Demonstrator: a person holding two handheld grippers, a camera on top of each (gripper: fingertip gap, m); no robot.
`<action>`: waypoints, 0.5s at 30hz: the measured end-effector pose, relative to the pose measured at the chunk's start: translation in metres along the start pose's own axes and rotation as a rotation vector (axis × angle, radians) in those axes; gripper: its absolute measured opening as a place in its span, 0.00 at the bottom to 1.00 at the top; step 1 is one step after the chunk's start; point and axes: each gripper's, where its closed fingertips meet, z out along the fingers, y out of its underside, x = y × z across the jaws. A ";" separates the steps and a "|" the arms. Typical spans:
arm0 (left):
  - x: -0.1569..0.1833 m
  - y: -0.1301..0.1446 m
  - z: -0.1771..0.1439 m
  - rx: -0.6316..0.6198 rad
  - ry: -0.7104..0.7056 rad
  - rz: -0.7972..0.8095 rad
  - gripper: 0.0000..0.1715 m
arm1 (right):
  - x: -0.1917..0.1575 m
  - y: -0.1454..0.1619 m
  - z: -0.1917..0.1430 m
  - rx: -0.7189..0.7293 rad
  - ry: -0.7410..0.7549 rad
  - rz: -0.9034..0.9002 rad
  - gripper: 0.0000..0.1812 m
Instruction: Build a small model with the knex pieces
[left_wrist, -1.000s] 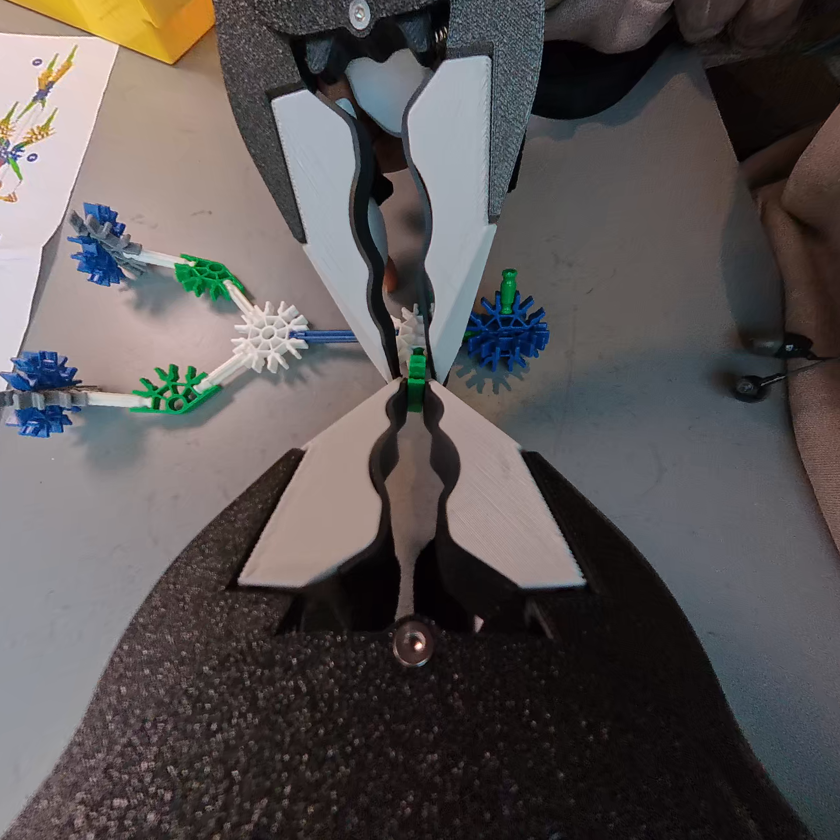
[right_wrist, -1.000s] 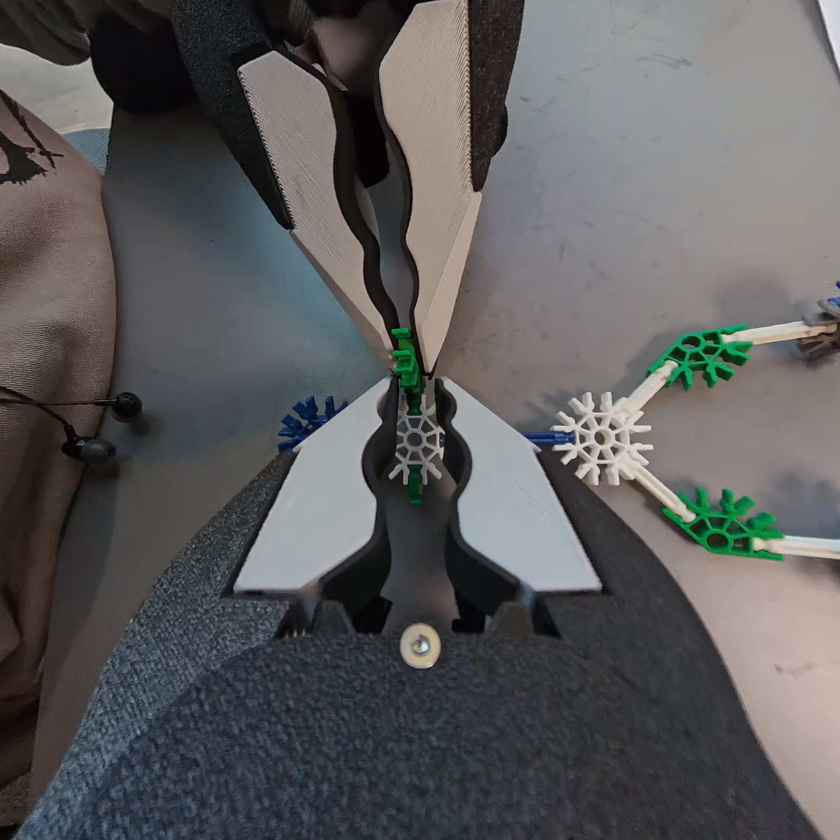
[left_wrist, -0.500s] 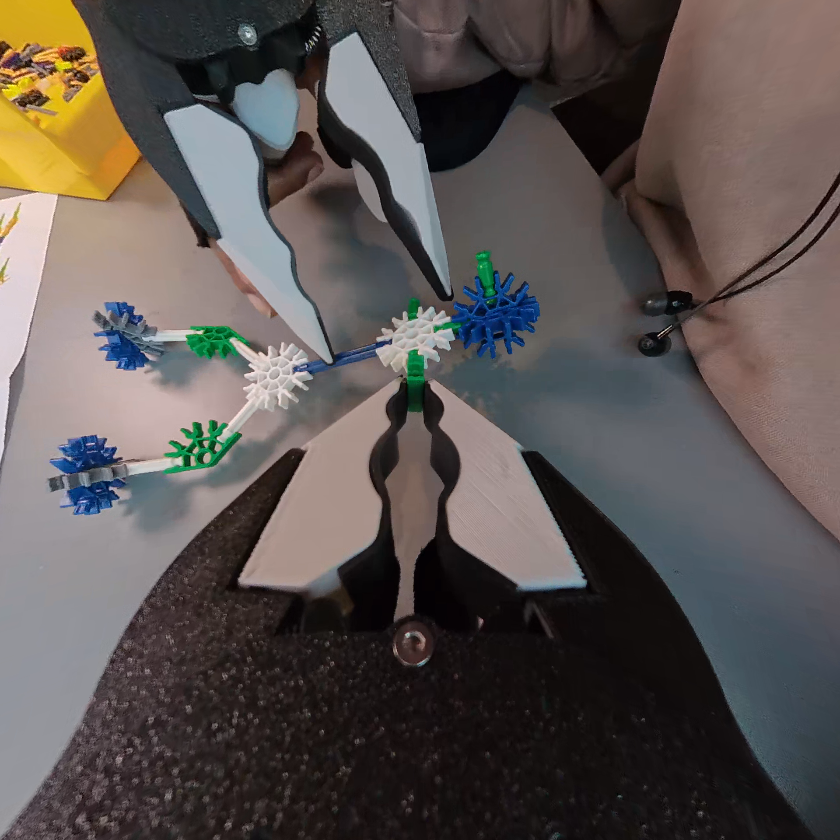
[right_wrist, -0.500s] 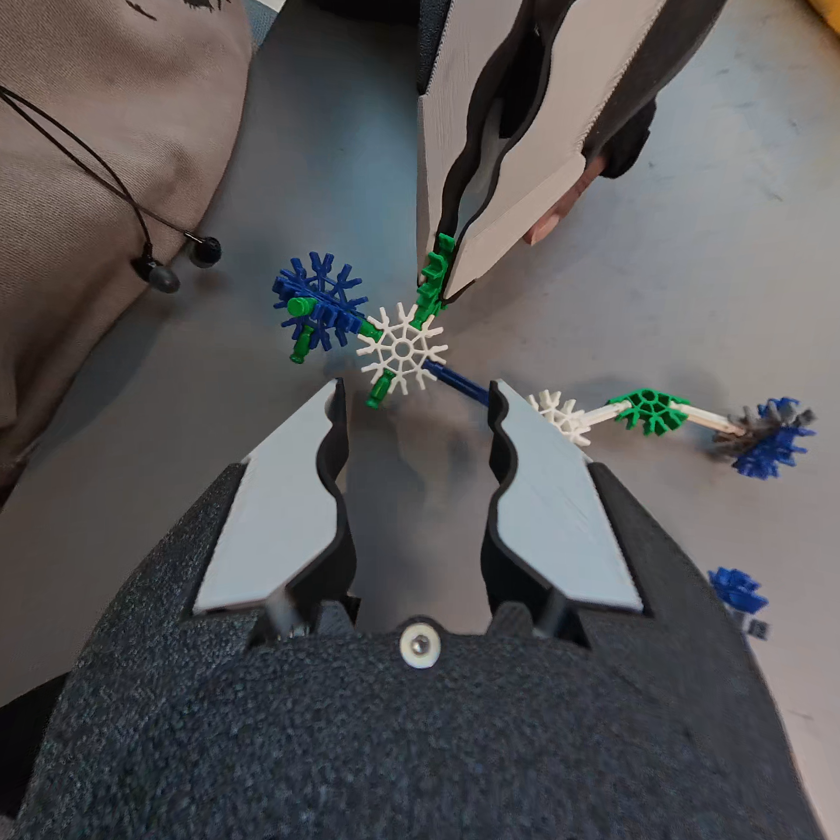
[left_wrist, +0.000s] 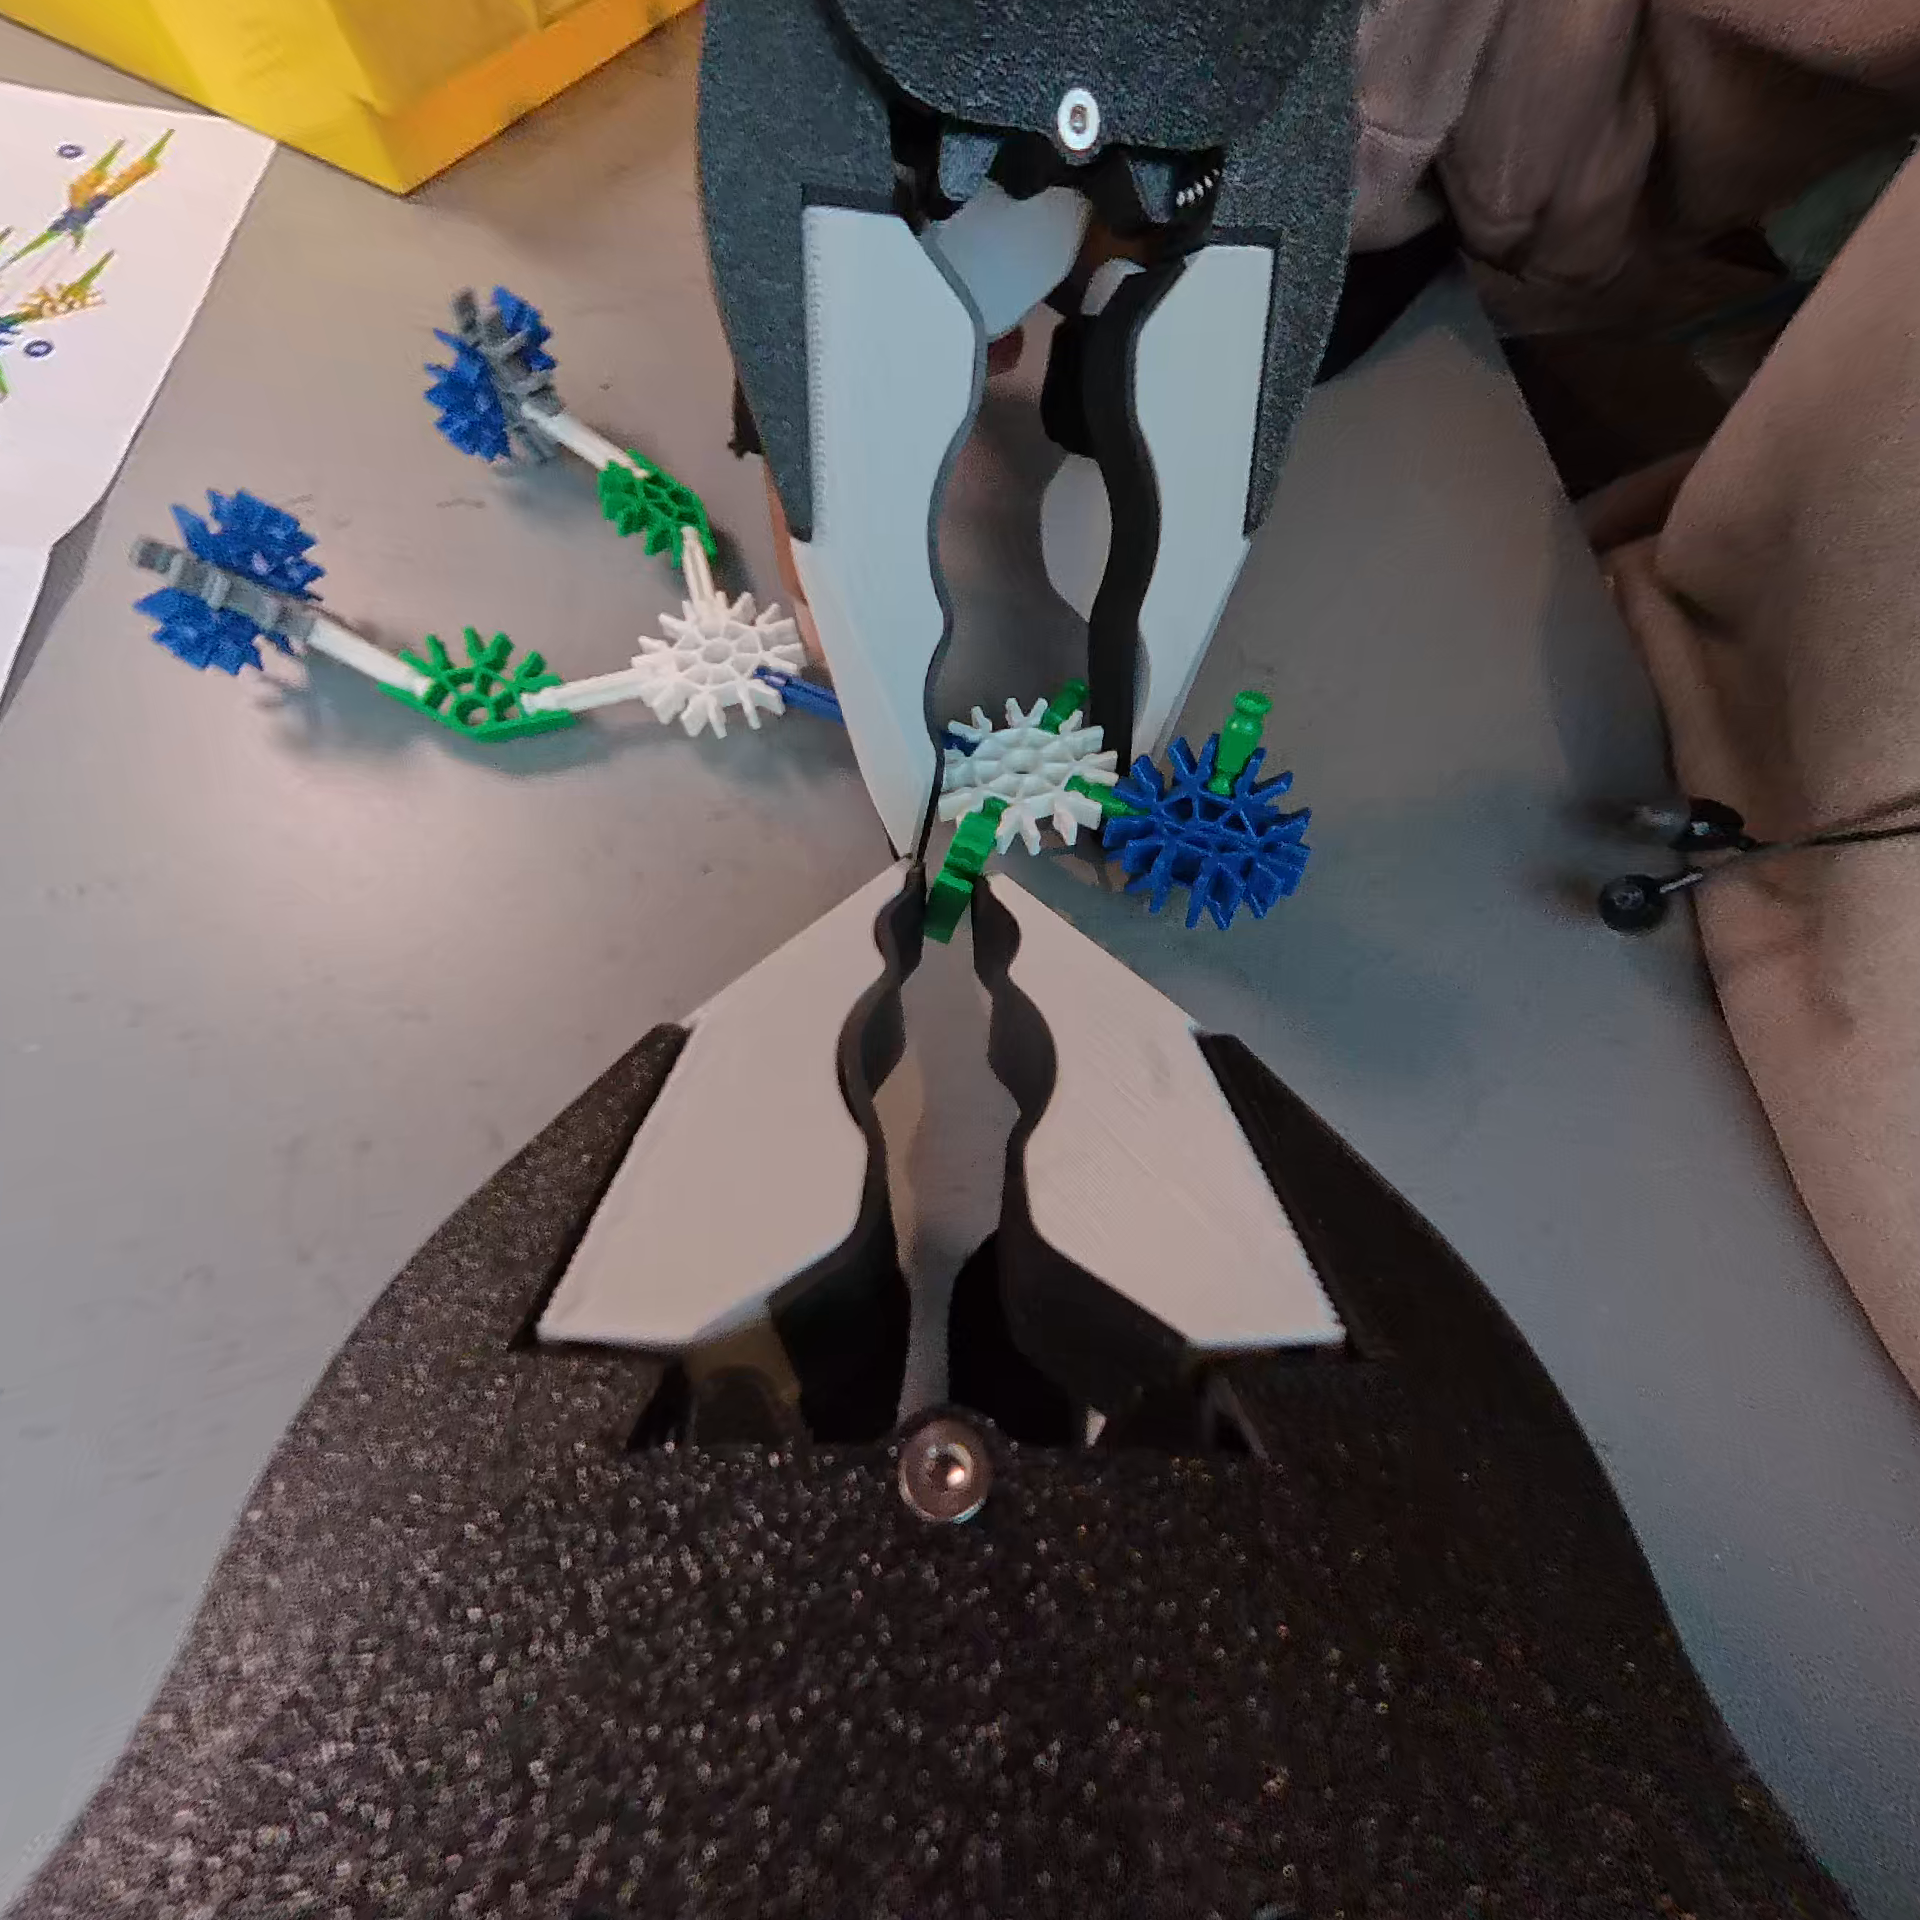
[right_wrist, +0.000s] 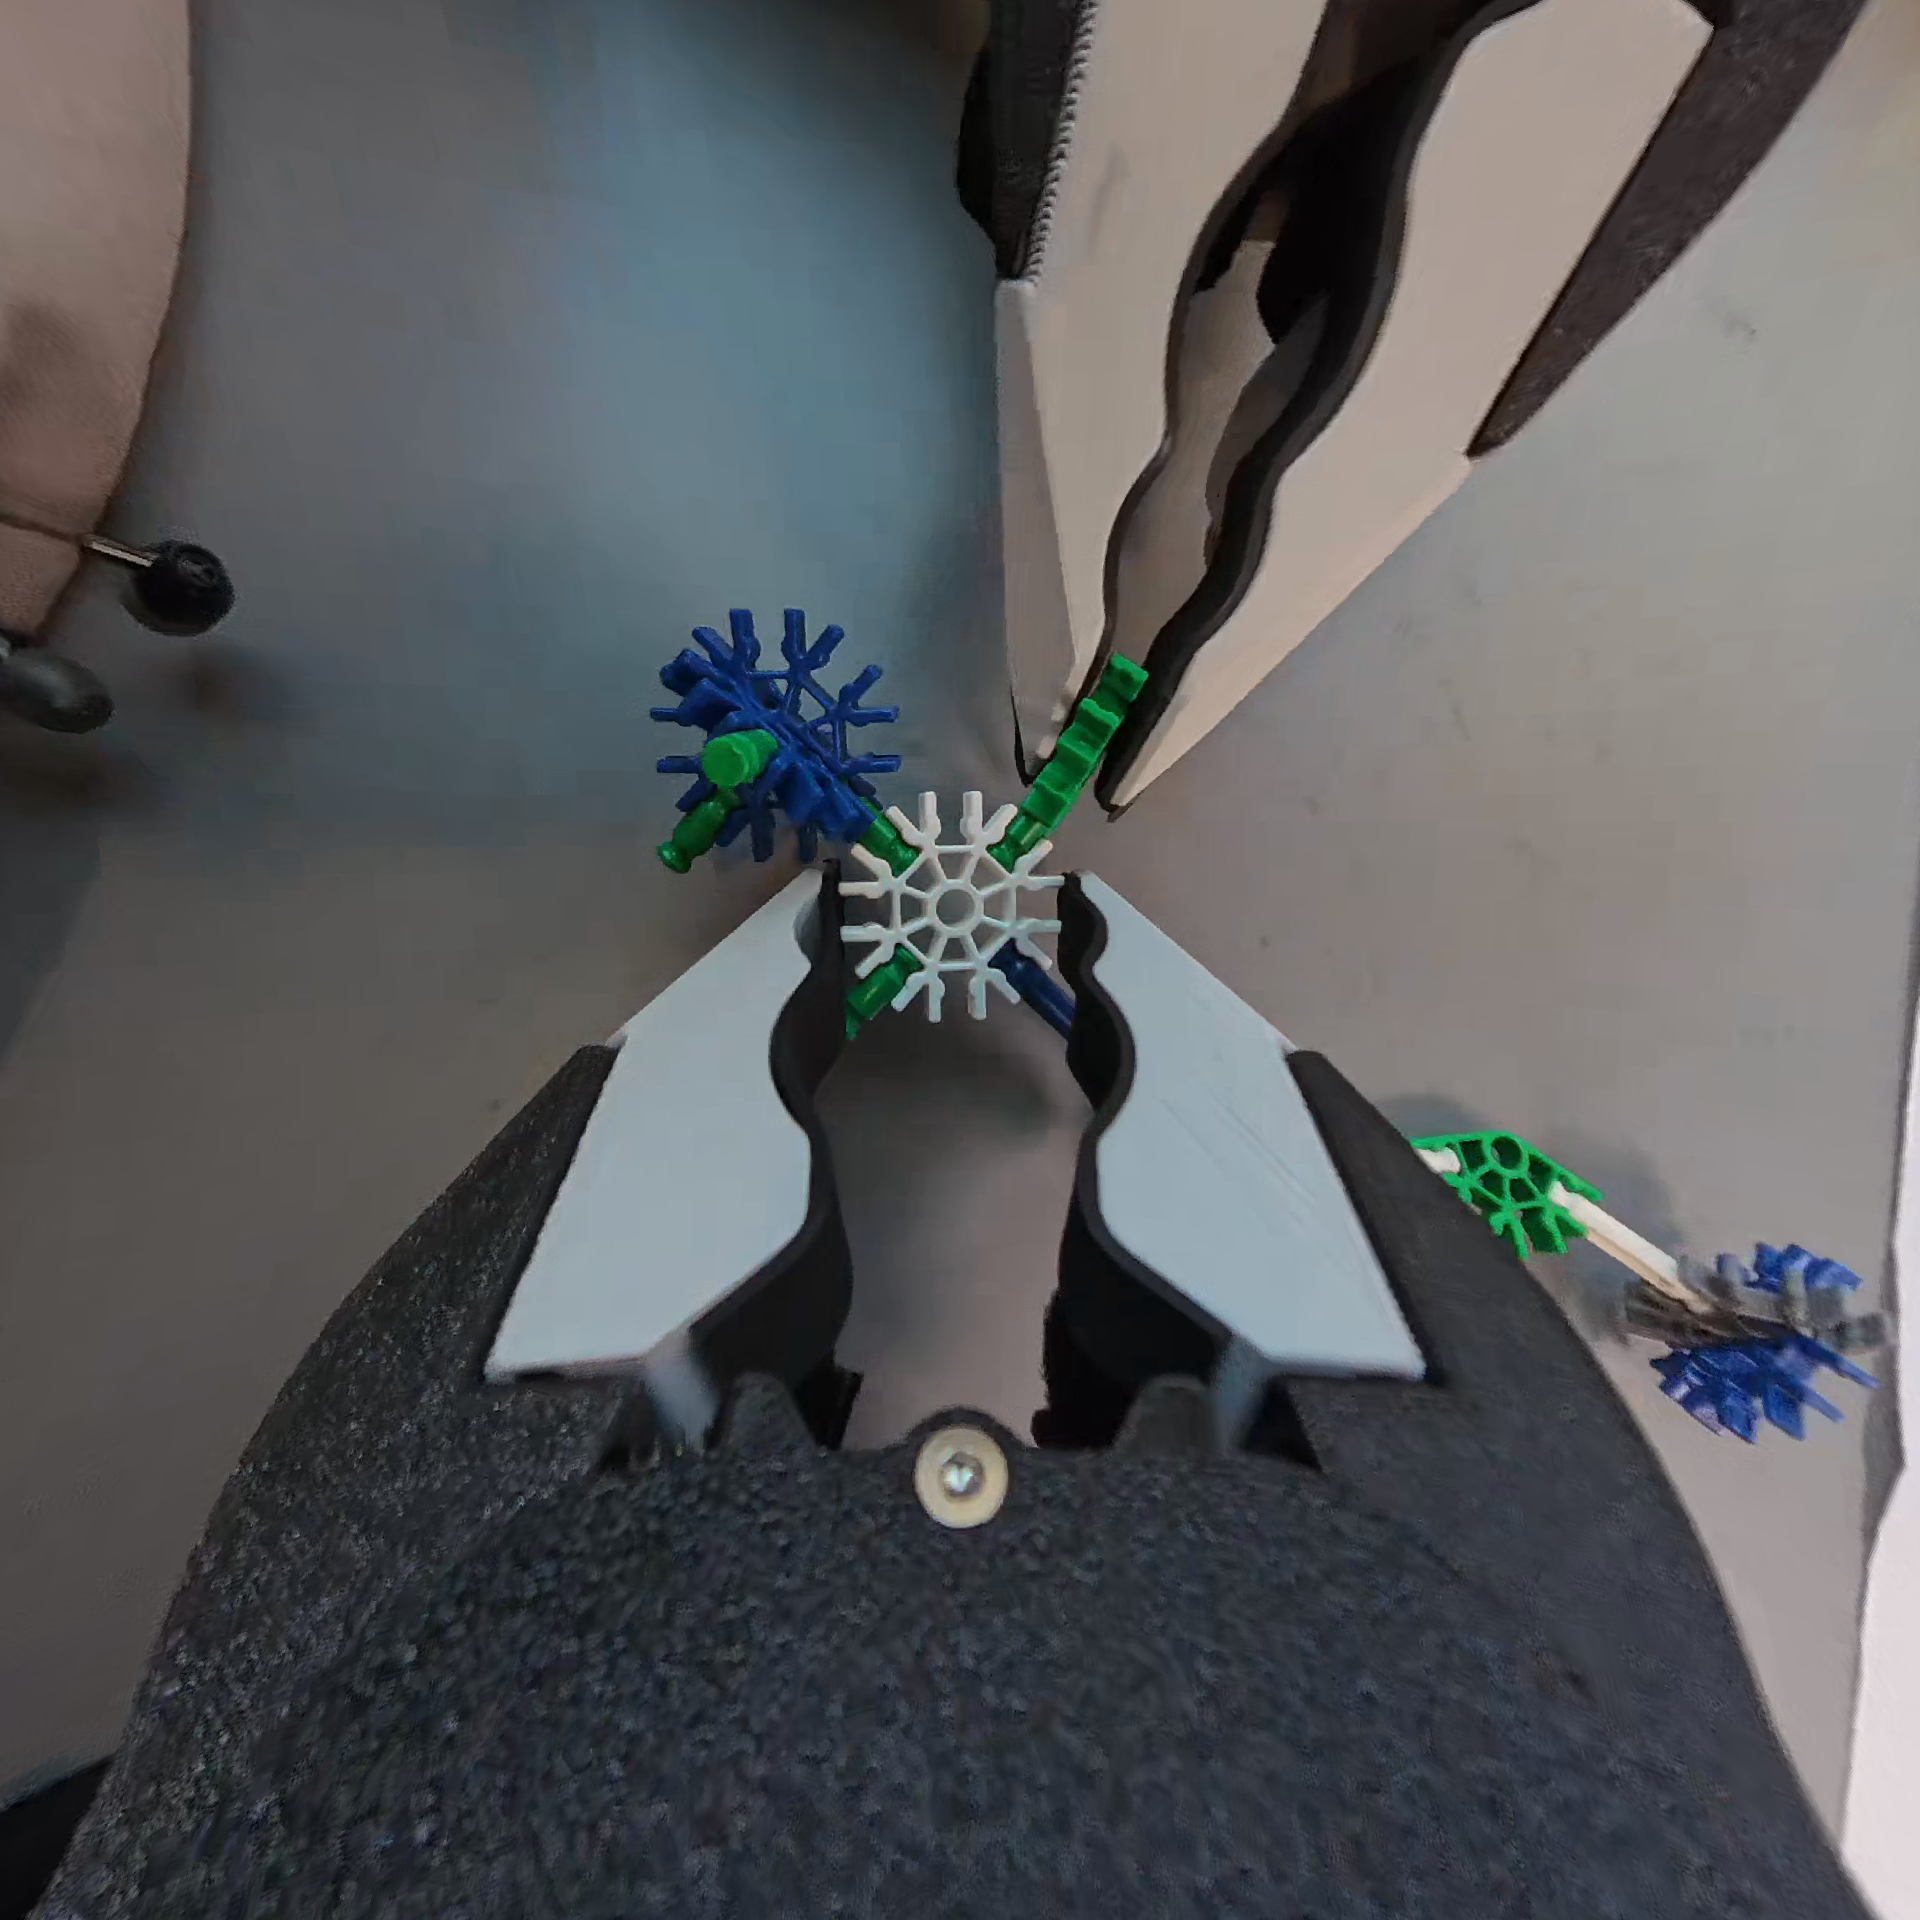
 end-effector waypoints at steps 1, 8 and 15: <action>-0.004 0.000 0.000 -0.002 -0.031 -0.016 0.05 | 0.004 0.001 0.000 0.006 0.016 0.036 0.21; -0.033 -0.002 -0.003 0.011 -0.264 -0.112 0.05 | 0.028 0.004 0.001 0.034 0.126 0.230 0.21; -0.043 0.006 -0.003 -0.025 -0.420 -0.231 0.03 | 0.036 0.004 0.004 0.030 0.176 0.339 0.21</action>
